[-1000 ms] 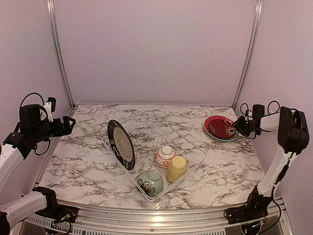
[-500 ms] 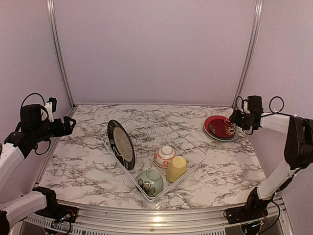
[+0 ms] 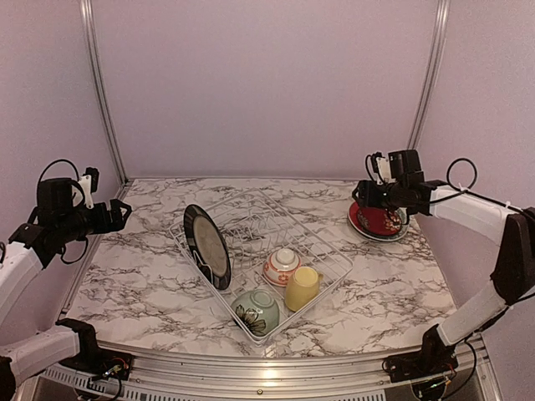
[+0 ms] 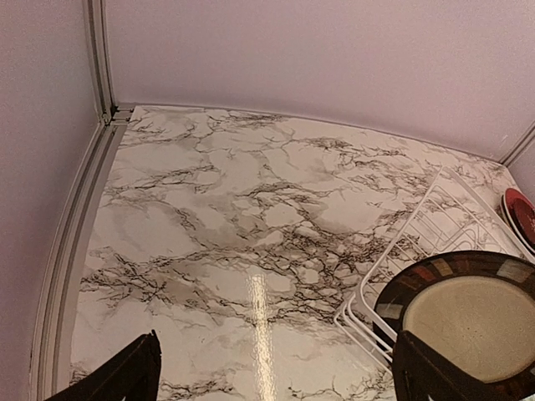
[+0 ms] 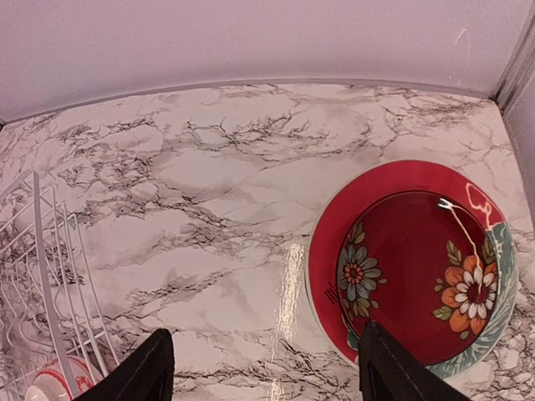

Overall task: Unload the mixed dishes from the dish rack
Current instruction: Grab the plate from the dish rack.

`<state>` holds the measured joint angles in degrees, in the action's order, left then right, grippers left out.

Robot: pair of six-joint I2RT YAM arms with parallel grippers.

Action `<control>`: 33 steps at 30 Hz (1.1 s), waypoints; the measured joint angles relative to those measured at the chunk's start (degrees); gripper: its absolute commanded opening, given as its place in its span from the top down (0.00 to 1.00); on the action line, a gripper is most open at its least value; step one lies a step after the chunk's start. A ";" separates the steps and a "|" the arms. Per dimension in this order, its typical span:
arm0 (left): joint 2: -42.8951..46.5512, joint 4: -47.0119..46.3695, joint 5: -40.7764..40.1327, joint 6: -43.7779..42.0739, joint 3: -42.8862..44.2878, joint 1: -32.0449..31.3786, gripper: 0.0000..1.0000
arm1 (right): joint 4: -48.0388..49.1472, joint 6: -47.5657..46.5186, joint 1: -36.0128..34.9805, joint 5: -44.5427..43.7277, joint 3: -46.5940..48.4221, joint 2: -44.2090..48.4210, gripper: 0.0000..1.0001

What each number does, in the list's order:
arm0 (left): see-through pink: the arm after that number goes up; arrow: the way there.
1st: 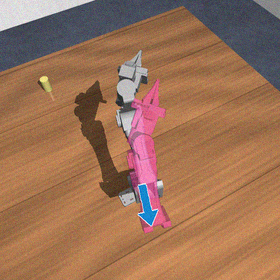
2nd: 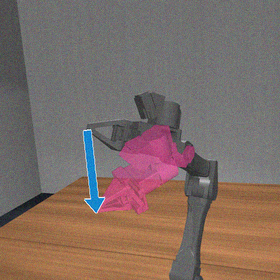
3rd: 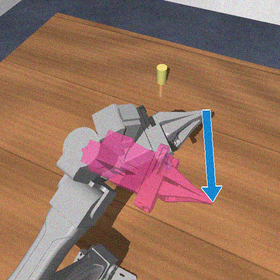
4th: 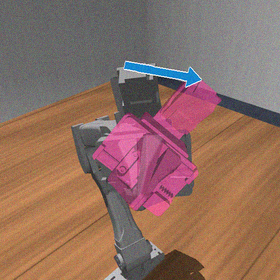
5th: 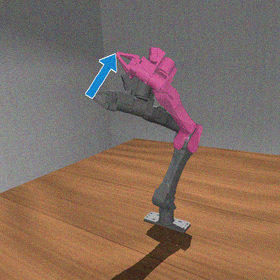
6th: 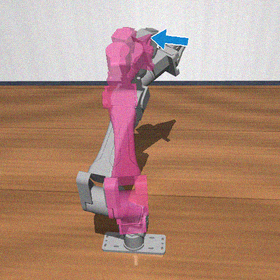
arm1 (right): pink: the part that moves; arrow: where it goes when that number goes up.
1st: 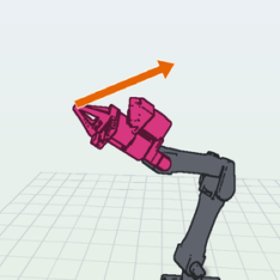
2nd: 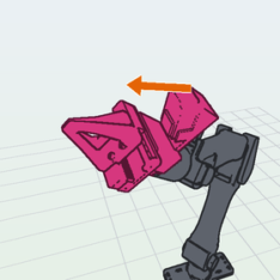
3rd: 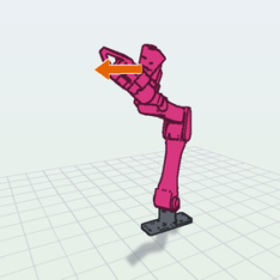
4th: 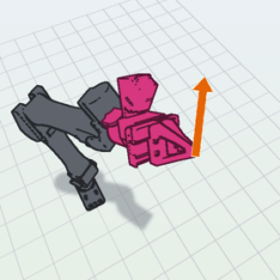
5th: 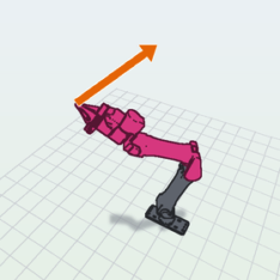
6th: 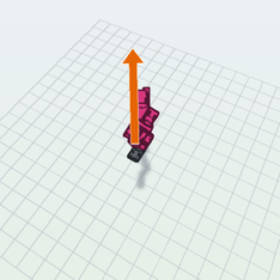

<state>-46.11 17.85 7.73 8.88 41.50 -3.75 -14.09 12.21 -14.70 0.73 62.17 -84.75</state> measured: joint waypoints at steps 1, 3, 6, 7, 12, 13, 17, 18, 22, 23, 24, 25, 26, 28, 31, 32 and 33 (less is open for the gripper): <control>-0.24 0.02 0.28 0.13 0.00 0.00 0.01 | 0.02 0.04 -0.17 0.13 0.00 0.48 0.23; -0.83 -0.02 0.81 0.37 0.00 0.00 0.01 | 0.35 0.76 -0.20 0.63 -0.07 1.66 0.22; -1.97 0.02 1.51 0.96 0.00 0.00 0.01 | 1.05 1.95 -0.17 2.21 -0.09 3.28 0.22; -2.27 0.02 1.70 1.05 0.00 -0.02 0.01 | 1.31 2.51 -0.20 3.06 -0.09 3.56 0.22; -2.89 0.02 2.14 1.22 0.00 -0.37 0.01 | 1.68 2.75 -2.60 6.21 -0.09 3.67 0.14; -2.89 0.00 2.16 1.22 0.00 -0.39 0.01 | 1.90 2.69 -3.98 6.47 -0.09 3.74 0.13; -2.89 0.02 2.05 1.20 0.00 -0.50 0.01 | 2.49 2.51 -10.64 7.50 0.20 3.69 0.13; -2.86 0.02 1.99 1.20 0.00 -0.50 0.01 | 2.43 2.49 -12.59 7.52 0.68 3.50 0.13; -2.27 0.09 0.90 1.16 0.00 -0.57 0.01 | 2.47 2.23 -20.06 6.99 4.50 1.70 0.13; -1.77 0.11 0.50 1.16 0.00 -0.57 0.01 | 2.43 2.19 -22.05 6.51 5.66 1.16 0.13; -1.27 0.11 0.07 1.14 0.00 -0.59 0.01 | 2.45 2.14 -24.02 5.97 6.78 0.50 0.13; -0.66 0.09 -0.50 1.11 0.00 -0.59 0.01 | 2.49 2.16 -25.83 5.35 7.67 -0.09 0.13; -0.11 0.07 -1.05 1.07 0.00 -0.59 0.01 | 2.54 2.23 -27.19 4.98 8.22 -0.55 0.13; 0.48 0.07 -2.16 0.94 0.00 -0.59 0.01 | 2.67 2.54 -30.62 4.22 9.22 -1.73 0.13; 0.35 0.13 -2.89 0.92 0.00 -0.59 0.01 | 3.02 3.15 -35.15 3.63 10.71 -4.26 0.13; 0.24 0.15 -2.91 0.92 0.00 -0.59 0.01 | 2.95 3.39 -36.85 3.54 11.63 -5.51 0.13; 0.09 0.20 -2.91 0.92 0.00 -0.59 0.01 | 2.91 3.69 -38.01 3.43 12.39 -6.51 0.13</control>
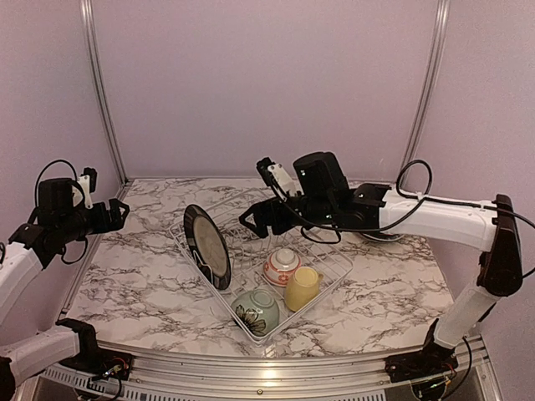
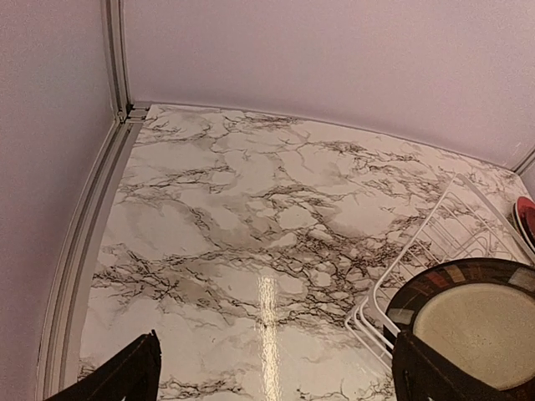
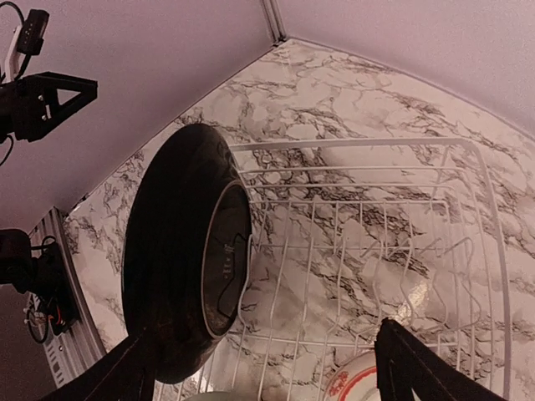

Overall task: Unload the mixed dishes from the dish rack
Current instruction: Grab the plate from the dish rack.

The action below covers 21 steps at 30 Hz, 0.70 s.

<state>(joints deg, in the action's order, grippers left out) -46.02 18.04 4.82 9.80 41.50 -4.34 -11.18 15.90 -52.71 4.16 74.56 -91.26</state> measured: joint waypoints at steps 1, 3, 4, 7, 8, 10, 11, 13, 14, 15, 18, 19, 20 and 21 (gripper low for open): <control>-0.13 0.04 0.00 0.00 0.00 0.00 0.01 | -0.13 0.33 -1.51 -0.15 1.31 -1.44 0.13; -0.26 0.17 0.00 0.00 0.00 0.00 0.01 | -0.39 1.38 -3.37 -0.24 3.61 -3.65 0.13; -0.31 0.22 0.00 0.00 0.00 0.00 0.01 | -0.87 2.16 -4.31 -0.28 5.11 -4.87 0.13; -0.31 0.24 0.02 0.00 0.00 0.00 0.01 | -2.14 4.37 -5.95 -0.74 9.22 -7.89 0.13; -0.28 0.24 0.02 0.00 0.00 0.00 0.01 | -2.67 5.29 -6.25 -0.96 10.47 -8.79 0.13; -0.28 0.24 0.02 0.00 0.00 0.00 0.01 | -3.32 6.64 -6.88 -1.88 12.48 -10.38 0.14; -0.28 0.24 0.02 0.00 0.00 0.00 0.01 | -3.87 7.13 -7.13 -2.75 13.33 -11.13 0.15; -0.28 0.24 0.02 0.00 0.00 0.00 0.01 | -5.55 8.04 -7.98 -5.29 15.45 -12.92 0.20; -0.31 0.24 0.02 0.00 0.00 0.00 0.01 | -6.86 8.44 -8.59 -6.99 16.98 -14.12 0.25; -0.31 0.24 0.02 0.00 0.00 0.00 0.01 | -7.80 8.66 -9.18 -8.44 18.38 -15.23 0.27; -0.39 0.24 0.02 0.00 0.00 0.00 0.01 | -11.67 9.68 -11.23 -12.85 24.17 -19.76 0.32; -0.46 0.24 0.02 0.00 0.00 0.00 0.01 | -12.98 9.70 -11.76 -14.27 25.42 -20.83 0.35; -0.55 0.26 0.02 0.00 0.00 0.00 0.01 | -14.49 9.70 -12.37 -16.09 26.95 -22.10 0.37; -0.63 0.26 0.02 0.00 0.00 0.00 0.01 | -15.56 9.62 -12.87 -17.73 28.13 -23.15 0.39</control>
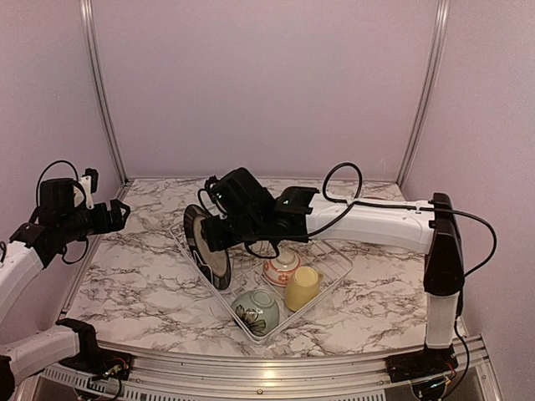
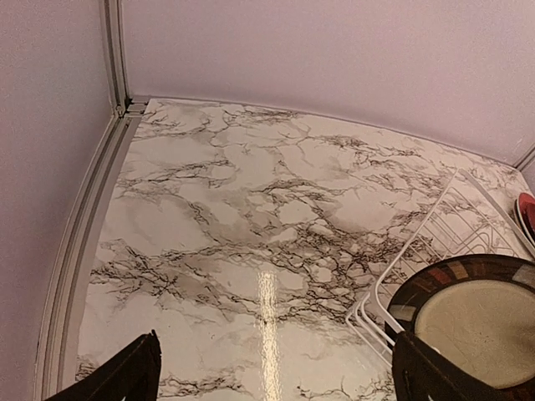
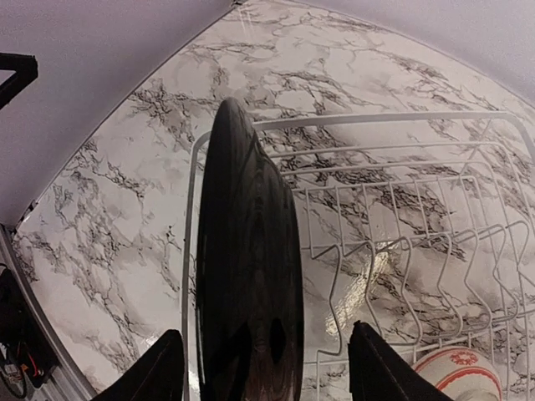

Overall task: Unload the mixed dishes from the dish rack
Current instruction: Grab the plate from the dish rack.

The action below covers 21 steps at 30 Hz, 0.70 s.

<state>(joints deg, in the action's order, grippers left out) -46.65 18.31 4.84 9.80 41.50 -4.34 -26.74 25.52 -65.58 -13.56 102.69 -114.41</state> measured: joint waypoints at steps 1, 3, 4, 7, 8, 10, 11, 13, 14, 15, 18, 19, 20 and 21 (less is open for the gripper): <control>-0.09 0.00 -0.02 0.00 0.00 0.00 0.01 | -1.09 -0.09 -0.48 -1.64 1.01 -1.01 0.42; -0.13 0.02 -0.11 0.00 0.00 0.00 0.01 | -3.08 -0.28 -1.14 -4.37 2.40 -2.51 0.47; -0.13 0.02 -0.26 0.00 0.00 0.00 0.01 | -4.44 -0.42 -1.46 -5.90 3.45 -3.50 0.49; -0.13 0.02 -0.48 0.00 0.00 0.00 0.01 | -7.19 -0.79 -2.21 -9.22 5.99 -5.75 0.56; -0.13 0.02 -0.55 0.00 0.00 0.00 0.01 | -8.02 -1.01 -2.45 -10.27 6.73 -6.34 0.60; -0.13 0.02 -0.68 0.00 0.00 0.00 0.01 | -9.03 -1.49 -2.93 -11.89 7.61 -7.13 0.63; -0.13 0.02 -0.68 0.00 0.00 0.00 0.01 | -9.57 -1.55 -3.15 -12.57 7.91 -7.34 0.63; -0.15 0.02 -0.68 0.00 0.00 0.00 0.01 | -10.25 -1.66 -3.43 -13.20 8.11 -7.45 0.66; -0.20 0.02 -0.68 0.00 0.00 0.00 0.01 | -10.51 -1.73 -3.50 -13.49 8.15 -7.45 0.68; -0.22 0.02 -0.68 0.00 0.00 0.00 0.01 | -10.84 -1.75 -3.56 -13.79 8.26 -7.45 0.70; -0.37 0.02 -0.87 -0.02 0.00 0.00 0.01 | -11.43 -1.86 -3.56 -14.12 9.03 -7.65 0.83; -0.39 0.02 -0.90 -0.02 0.00 0.00 0.01 | -11.45 -1.92 -3.58 -14.05 9.16 -7.65 0.86; -0.48 0.02 -0.94 -0.02 0.00 0.00 0.01 | -11.47 -2.08 -3.58 -14.03 9.31 -7.65 0.88; -0.59 0.04 -1.01 -0.02 0.00 0.00 0.01 | -11.50 -1.95 -3.63 -14.23 9.55 -7.69 0.90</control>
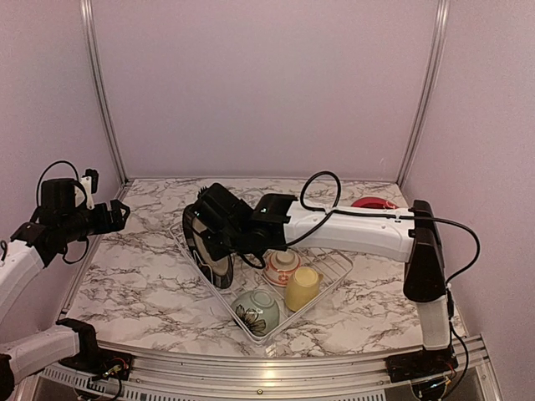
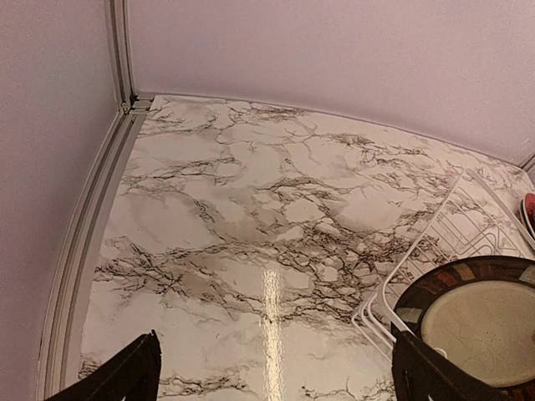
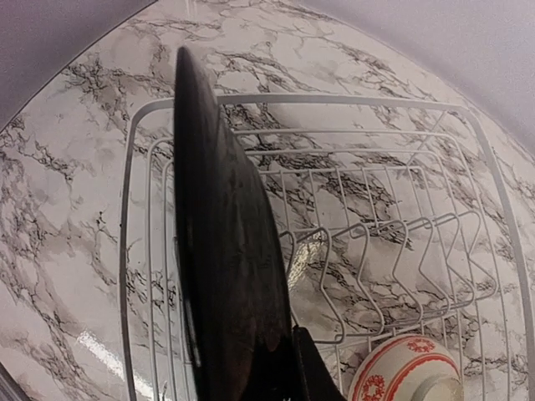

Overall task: Unload the mixed dishes from the dish rack
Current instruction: Grab the plate from the dish rack.

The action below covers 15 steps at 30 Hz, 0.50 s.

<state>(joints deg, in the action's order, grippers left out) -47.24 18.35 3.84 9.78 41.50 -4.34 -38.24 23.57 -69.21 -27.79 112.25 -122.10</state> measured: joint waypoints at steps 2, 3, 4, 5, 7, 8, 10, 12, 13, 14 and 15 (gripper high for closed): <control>-0.20 0.04 -0.13 0.00 0.00 0.00 0.01 | -0.85 0.02 0.00 -0.72 1.14 -0.61 0.93; -0.22 0.04 -0.26 0.00 0.00 0.00 0.01 | -1.62 0.15 0.02 -1.11 1.81 -1.01 0.94; -0.20 0.04 -0.35 0.00 0.00 0.00 0.01 | -2.32 0.31 -0.02 -1.53 2.64 -1.36 0.95; -0.20 0.02 -0.39 0.00 0.00 0.00 0.01 | -2.91 0.26 -0.02 -1.53 3.30 -1.66 0.97; -0.22 0.04 -0.46 0.00 0.00 0.00 0.01 | -3.87 0.24 -0.02 -1.95 4.42 -2.21 1.00; -0.22 0.04 -0.44 0.00 0.00 0.00 0.01 | -4.39 0.22 -0.02 -2.01 5.01 -2.45 1.00; -0.20 0.04 -0.37 0.00 0.00 0.00 0.01 | -5.09 0.22 -0.02 -2.01 5.84 -2.82 1.00; -0.20 0.02 -0.17 0.00 0.00 0.00 0.01 | -5.35 0.15 -0.02 -1.95 6.14 -2.95 1.00; -0.15 0.02 0.00 0.00 0.00 0.00 0.01 | -5.33 0.13 -0.02 -1.90 6.14 -2.95 1.00; -0.09 0.02 0.13 0.00 0.00 0.00 0.01 | -5.38 0.09 -0.02 -1.84 6.21 -2.95 1.00; 0.02 0.04 0.15 0.02 0.00 0.00 0.01 | -5.55 0.00 -0.02 -1.79 6.43 -3.02 1.00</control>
<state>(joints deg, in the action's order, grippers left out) -47.22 18.39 3.99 9.80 41.50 -4.34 -43.79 23.57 -69.23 -29.58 118.67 -125.12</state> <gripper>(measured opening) 0.989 0.098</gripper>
